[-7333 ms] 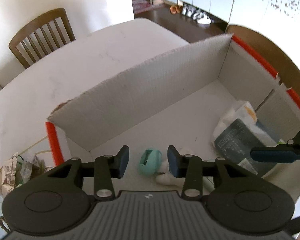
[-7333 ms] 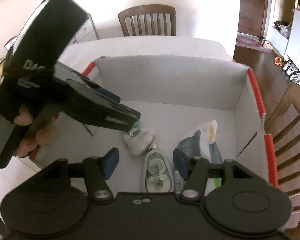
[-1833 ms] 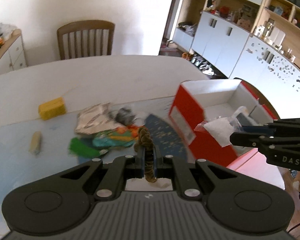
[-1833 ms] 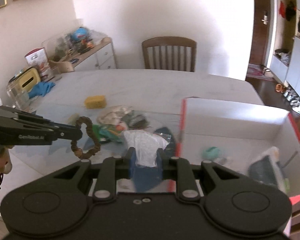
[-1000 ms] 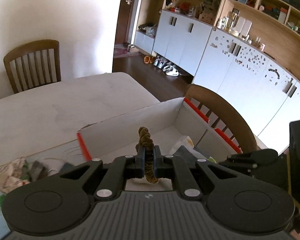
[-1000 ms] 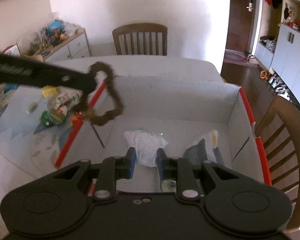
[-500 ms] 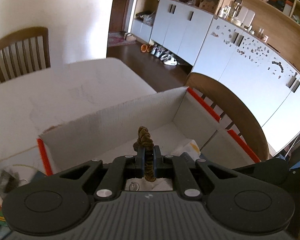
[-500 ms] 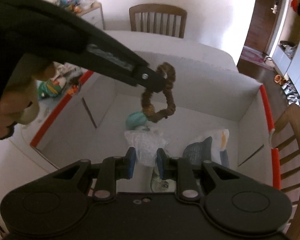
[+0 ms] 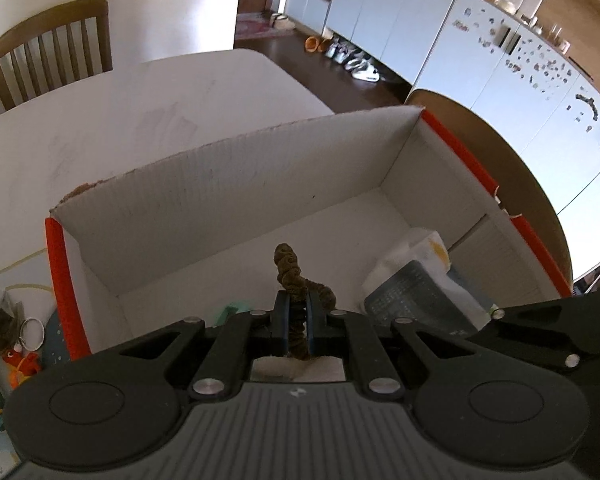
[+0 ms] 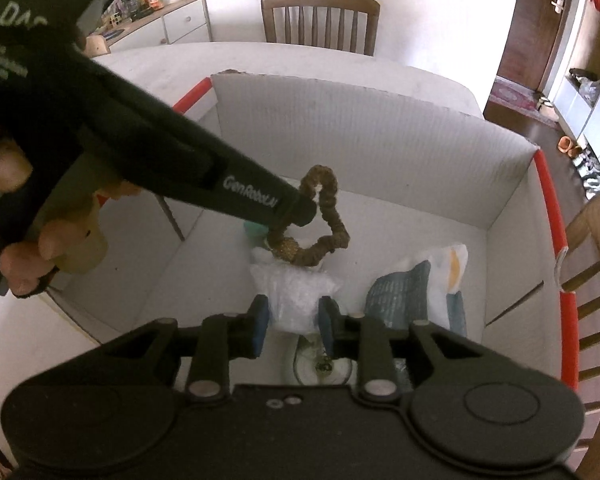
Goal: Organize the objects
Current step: 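Carry the bracelet into the shoebox with the left tool and open it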
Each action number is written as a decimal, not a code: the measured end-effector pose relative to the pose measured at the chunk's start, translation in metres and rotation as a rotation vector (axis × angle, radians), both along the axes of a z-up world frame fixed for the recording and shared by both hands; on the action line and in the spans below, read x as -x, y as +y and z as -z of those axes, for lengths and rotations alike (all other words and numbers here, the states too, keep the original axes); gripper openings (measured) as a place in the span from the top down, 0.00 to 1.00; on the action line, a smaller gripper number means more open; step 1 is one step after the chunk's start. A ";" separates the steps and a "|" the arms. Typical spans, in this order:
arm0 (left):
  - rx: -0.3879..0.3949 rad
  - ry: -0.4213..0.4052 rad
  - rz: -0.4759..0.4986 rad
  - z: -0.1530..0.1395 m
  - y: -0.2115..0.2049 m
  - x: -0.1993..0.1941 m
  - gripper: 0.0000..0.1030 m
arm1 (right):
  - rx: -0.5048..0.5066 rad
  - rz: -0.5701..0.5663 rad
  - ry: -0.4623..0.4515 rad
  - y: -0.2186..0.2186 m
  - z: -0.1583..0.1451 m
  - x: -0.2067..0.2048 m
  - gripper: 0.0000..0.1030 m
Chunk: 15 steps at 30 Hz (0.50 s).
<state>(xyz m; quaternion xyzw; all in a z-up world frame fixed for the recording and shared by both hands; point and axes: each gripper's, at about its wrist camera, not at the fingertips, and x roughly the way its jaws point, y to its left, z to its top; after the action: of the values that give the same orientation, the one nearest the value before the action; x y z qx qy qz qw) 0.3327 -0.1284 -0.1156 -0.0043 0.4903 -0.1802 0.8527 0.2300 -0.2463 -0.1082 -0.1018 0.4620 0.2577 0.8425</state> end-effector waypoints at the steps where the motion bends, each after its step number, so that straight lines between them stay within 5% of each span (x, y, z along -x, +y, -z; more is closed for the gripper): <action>1: -0.001 0.002 -0.003 0.001 0.000 0.001 0.92 | -0.003 0.001 -0.002 -0.001 -0.002 0.000 0.74; 15: -0.056 -0.001 -0.047 -0.005 0.001 0.009 0.86 | -0.054 0.034 -0.041 -0.022 -0.016 0.004 0.62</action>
<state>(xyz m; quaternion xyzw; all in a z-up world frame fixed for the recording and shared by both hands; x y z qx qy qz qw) 0.3239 -0.1278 -0.1109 0.0082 0.4947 -0.1461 0.8567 0.2260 -0.2682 -0.0924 -0.0765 0.4393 0.2536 0.8584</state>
